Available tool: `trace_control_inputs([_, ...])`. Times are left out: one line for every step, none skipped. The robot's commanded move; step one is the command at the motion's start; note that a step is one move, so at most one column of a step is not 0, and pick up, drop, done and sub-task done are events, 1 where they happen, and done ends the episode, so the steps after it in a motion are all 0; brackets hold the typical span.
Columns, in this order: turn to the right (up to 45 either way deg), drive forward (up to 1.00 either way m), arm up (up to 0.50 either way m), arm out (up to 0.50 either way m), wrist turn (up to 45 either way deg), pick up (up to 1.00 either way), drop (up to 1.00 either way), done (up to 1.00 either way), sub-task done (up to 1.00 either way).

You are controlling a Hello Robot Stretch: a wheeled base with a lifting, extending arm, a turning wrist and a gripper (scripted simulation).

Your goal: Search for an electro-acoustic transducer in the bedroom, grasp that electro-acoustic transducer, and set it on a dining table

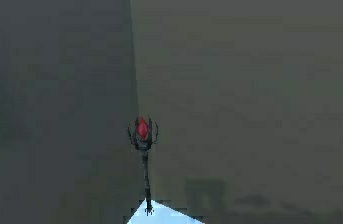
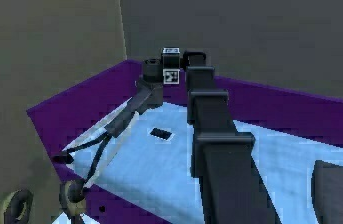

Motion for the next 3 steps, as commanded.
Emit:
trace_control_inputs([0.0, 0.00, 0.00, -0.28, 0.0, 0.00, 0.00, 0.00, 0.00])
trace_control_inputs([24.0, 0.00, 0.00, 0.00, 0.0, 0.00, 0.00, 0.00, 0.00])
trace_control_inputs([3.0, 0.00, 0.00, 0.00, 0.0, 0.00, 0.00, 0.00, 0.00])
